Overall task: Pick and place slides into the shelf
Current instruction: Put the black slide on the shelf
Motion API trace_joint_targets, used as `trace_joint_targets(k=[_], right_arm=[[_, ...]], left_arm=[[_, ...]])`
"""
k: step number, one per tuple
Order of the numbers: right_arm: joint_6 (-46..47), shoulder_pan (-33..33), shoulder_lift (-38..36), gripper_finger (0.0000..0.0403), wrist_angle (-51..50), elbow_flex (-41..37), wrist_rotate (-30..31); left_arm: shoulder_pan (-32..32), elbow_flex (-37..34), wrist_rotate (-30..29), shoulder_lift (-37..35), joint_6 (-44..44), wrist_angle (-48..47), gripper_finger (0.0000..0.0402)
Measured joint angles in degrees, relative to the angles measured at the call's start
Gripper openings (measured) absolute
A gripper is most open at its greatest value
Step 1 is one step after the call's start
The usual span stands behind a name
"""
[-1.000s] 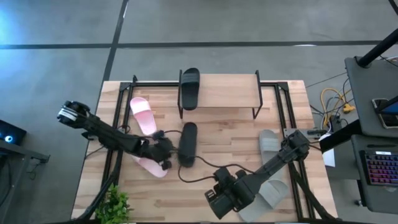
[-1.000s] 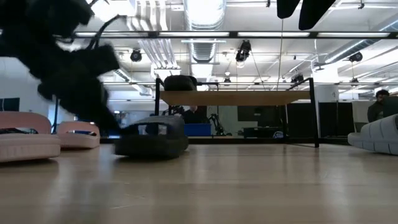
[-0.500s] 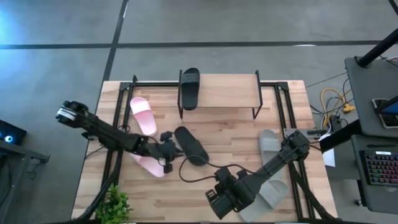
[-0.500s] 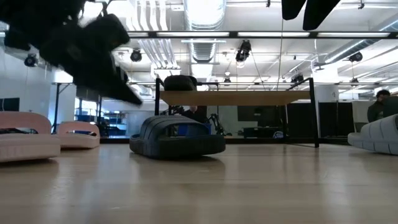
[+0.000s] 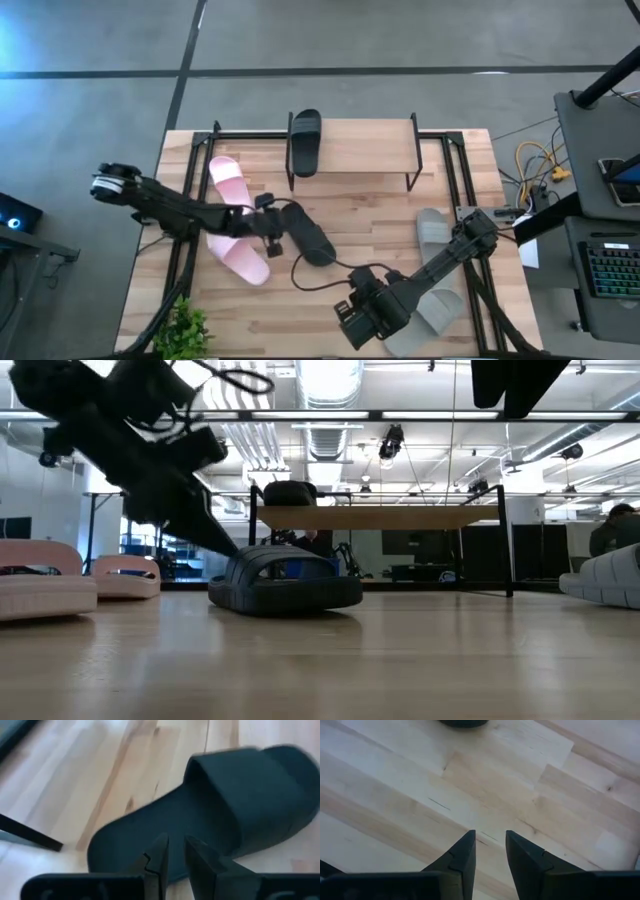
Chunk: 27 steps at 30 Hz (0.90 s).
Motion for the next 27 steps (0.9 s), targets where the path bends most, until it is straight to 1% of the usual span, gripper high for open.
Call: trace_joint_targets(k=[2, 5, 8, 10, 12, 15, 17, 19, 21, 22, 27], right_arm=[[0.76, 0.0, 0.0, 0.0095, 0.05, -0.02, 0.0], [2.08, 0.0, 0.0, 0.0093, 0.0, -0.02, 0.0], [2.27, 0.0, 0.0, 0.0095, -0.05, -0.02, 0.0], [2.25, 0.0, 0.0, 0.0096, -0.29, -0.02, 0.0], [2.24, 0.0, 0.0, 0.0095, -0.5, -0.02, 0.0], [2.25, 0.0, -0.02, 0.0092, -0.7, -0.02, 0.0], [2.25, 0.0, -0.02, 0.0091, -0.72, -0.02, 0.0], [2.27, 0.0, -0.04, 0.0091, -0.7, -0.02, -0.01], [2.41, 0.0, -0.05, 0.0093, -0.84, -0.02, 0.0], [2.45, 0.0, -0.07, 0.0094, -0.86, -0.02, 0.0], [2.24, -0.03, -0.07, 0.0099, -1.29, -0.02, 0.02]], left_arm=[[0.23, 0.92, 3.22, 1.8, -0.04, 0.43, 0.0045], [-0.1, 2.14, 11.97, 3.54, -0.3, 0.59, 0.0045], [-0.65, 2.76, 19.72, 5.92, -1.45, 5.07, 0.0045], [-0.82, 3.26, 22.66, 7.67, -1.5, 9.58, 0.0045], [-0.81, 4.19, 23.54, 9.11, -1.54, 12.9, 0.0045], [-0.77, 6.46, 24.97, 9.72, -1.54, 14.12, 0.0045], [-0.79, 7.43, 26.92, 8.44, -1.41, 14.09, 0.0045], [-0.84, 7.94, 27.19, 6.81, -1.08, 14.21, 0.0045], [-0.62, 7.86, 26.79, 4.92, -1.05, 12.73, 0.0045], [-0.55, 7.86, 25.58, 4.13, -0.84, 11.25, 0.0045], [-0.55, 7.48, 20.13, 1.19, 0.57, -1.86, 0.0045]])
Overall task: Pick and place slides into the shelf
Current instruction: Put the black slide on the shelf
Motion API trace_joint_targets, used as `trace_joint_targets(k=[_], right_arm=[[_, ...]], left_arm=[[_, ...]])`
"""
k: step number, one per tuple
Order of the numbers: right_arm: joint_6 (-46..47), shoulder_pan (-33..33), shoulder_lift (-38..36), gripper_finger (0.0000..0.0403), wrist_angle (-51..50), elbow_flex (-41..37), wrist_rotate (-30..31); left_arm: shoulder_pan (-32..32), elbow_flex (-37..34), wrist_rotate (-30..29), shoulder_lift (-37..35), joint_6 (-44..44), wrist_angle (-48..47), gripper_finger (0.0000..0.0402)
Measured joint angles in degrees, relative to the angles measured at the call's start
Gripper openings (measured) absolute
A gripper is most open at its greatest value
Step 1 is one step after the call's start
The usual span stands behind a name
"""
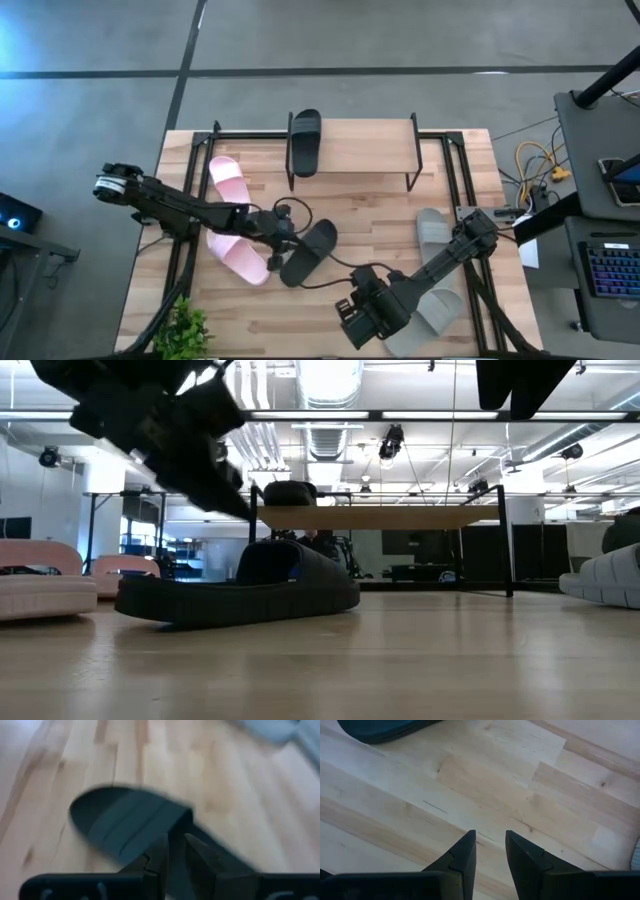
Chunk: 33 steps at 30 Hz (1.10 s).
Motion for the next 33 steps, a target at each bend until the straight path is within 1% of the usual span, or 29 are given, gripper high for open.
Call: trace_joint_targets(k=[2, 6, 12, 14, 17, 21, 27, 30, 33], right_arm=[[-0.35, -0.12, 0.0, 0.0101, -0.08, 0.0, -0.01], [-0.41, -0.27, 0.0, 0.0103, -0.37, 0.0, 0.0], [-0.16, -0.25, 0.0, 0.0095, -0.16, -0.02, 0.0], [-0.16, -0.25, 0.0, 0.0093, -0.15, -0.02, 0.0], [-0.16, -0.31, 0.0, 0.0093, -0.08, -0.02, 0.0], [-0.25, -0.5, 0.0, 0.0097, -0.08, -0.02, 0.0], [-0.4, -0.84, 0.0, 0.0102, -0.02, -0.02, 0.0], [-0.41, -1.34, 0.0, 0.0102, 0.11, -0.02, 0.02], [-1.11, -2.12, 0.0, 0.0099, 0.6, -0.02, 0.63]], left_arm=[[-0.02, -0.9, -1.43, -0.98, -0.02, -4.55, 0.0045], [-0.02, -4.65, -5.15, -1.07, -0.62, -6.03, 0.0045], [-0.13, -7.67, -5.04, 1.42, -1.92, -5.67, 0.0045], [-0.18, -7.99, -3.69, 1.84, -2.56, -5.76, 0.0045], [-0.55, -7.84, 0.17, 2.93, -2.62, -3.98, 0.0045], [-1.31, -7.51, 4.01, 3.8, -2.77, 0.21, 0.0045], [-1.86, -7.51, 6.24, 5.77, -3.68, 5.89, 0.0045], [-1.88, -7.41, 6.78, 7.33, -3.66, 6.96, 0.0045], [-1.88, -7.4, 7.13, 9.23, -3.65, 12.29, 0.0045]])
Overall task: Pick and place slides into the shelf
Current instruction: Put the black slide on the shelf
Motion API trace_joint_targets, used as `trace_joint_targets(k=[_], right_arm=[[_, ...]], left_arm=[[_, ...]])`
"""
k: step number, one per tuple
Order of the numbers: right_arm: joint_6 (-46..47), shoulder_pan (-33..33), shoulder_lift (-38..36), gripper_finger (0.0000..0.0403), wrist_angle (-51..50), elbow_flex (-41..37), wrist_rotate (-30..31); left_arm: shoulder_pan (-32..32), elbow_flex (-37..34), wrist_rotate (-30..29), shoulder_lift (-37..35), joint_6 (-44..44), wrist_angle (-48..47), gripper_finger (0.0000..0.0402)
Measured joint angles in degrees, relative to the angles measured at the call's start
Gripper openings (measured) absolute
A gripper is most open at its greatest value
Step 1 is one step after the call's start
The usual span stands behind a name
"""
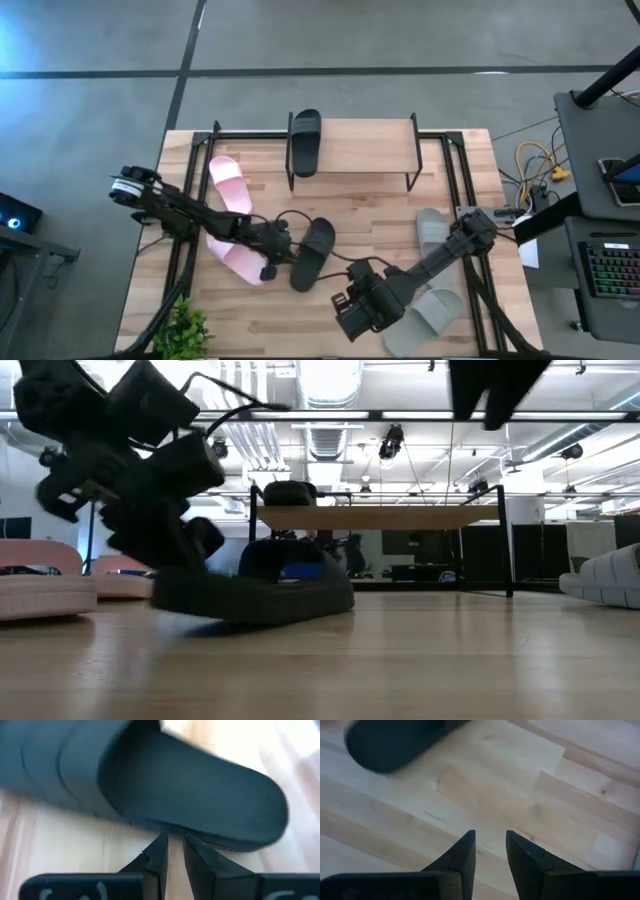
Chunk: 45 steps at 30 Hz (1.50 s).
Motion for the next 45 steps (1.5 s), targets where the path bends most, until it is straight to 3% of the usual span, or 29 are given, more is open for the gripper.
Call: trace_joint_targets(k=[3, 7, 11, 14, 20, 31, 36, 45], right_arm=[[-2.09, -1.09, 0.0, 0.0094, 1.64, -0.02, 0.84], [-5.09, -2.51, 0.0, 0.009, 4.62, -0.02, 0.86], [-9.41, -3.45, 0.0, 0.0089, 7.04, -0.02, 0.89], [-16.34, -3.75, 0.0, 0.0093, 8.09, -0.02, 2.35], [-34.07, -4.14, 0.0, 0.0115, 8.18, -0.02, 13.06], [-44.9, -7.38, 0.05, 0.0188, 8.41, -0.2, 12.86], [-53.75, -8.42, 0.1, 0.0209, 11.39, -2.78, 12.86], [-69.34, -11.44, 0.31, 0.025, 25.16, -9.27, 12.82]], left_arm=[[0.15, 0.65, 0.07, 2.94, 0.0, 5.27, 0.0045], [0.21, 2.21, 0.22, 4.61, -1.4, 3.15, 0.0045], [-0.02, 1.61, 0.81, 1.07, -2.82, -2.54, 0.0045], [-0.07, 0.49, -0.14, -4.65, -1.64, -7.72, 0.0045], [-0.07, -1.18, -4.76, -19.2, -1.1, -19.98, 0.0045], [-0.28, -5.56, -11.85, -47.2, -4.7, -45.94, 0.0045], [-0.28, -6.28, -12.14, -58.04, -8.67, -46.96, 0.0045], [-0.28, -6.32, -14.28, -67.76, -15.87, -47.04, 0.0045]])
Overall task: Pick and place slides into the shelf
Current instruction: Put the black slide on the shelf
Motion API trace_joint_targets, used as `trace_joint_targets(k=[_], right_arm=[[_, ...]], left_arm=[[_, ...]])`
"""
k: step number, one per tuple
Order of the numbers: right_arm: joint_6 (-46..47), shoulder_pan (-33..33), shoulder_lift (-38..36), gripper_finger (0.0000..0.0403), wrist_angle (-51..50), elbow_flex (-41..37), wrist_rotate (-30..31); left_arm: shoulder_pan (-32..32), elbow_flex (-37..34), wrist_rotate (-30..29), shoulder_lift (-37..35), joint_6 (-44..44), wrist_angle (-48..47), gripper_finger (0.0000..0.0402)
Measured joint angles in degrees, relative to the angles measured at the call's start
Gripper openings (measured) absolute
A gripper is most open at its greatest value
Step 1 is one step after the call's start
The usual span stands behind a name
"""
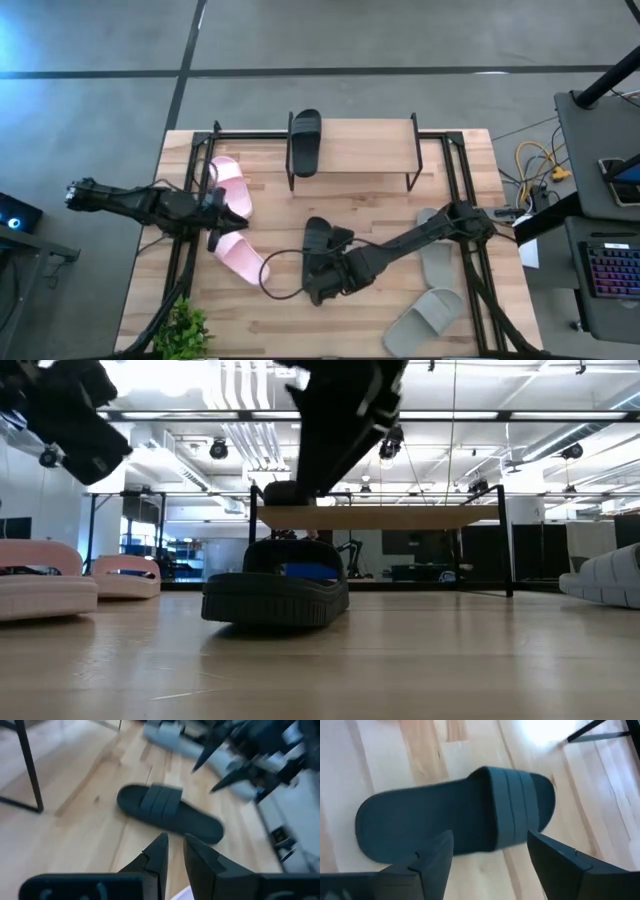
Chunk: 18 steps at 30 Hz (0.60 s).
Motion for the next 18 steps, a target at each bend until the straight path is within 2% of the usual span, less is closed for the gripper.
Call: trace_joint_targets(k=[9, 18], right_arm=[[-0.42, -3.51, -0.02, 0.0262, 3.02, -4.81, -0.05], [-5.02, -3.7, -0.02, 0.0259, 11.12, -7.08, -0.39]], left_arm=[[0.0, -1.6, -1.24, -5.23, -0.67, -0.03, 0.0045], [0.0, -2.78, -1.24, -5.14, -0.68, -0.56, 0.0045]])
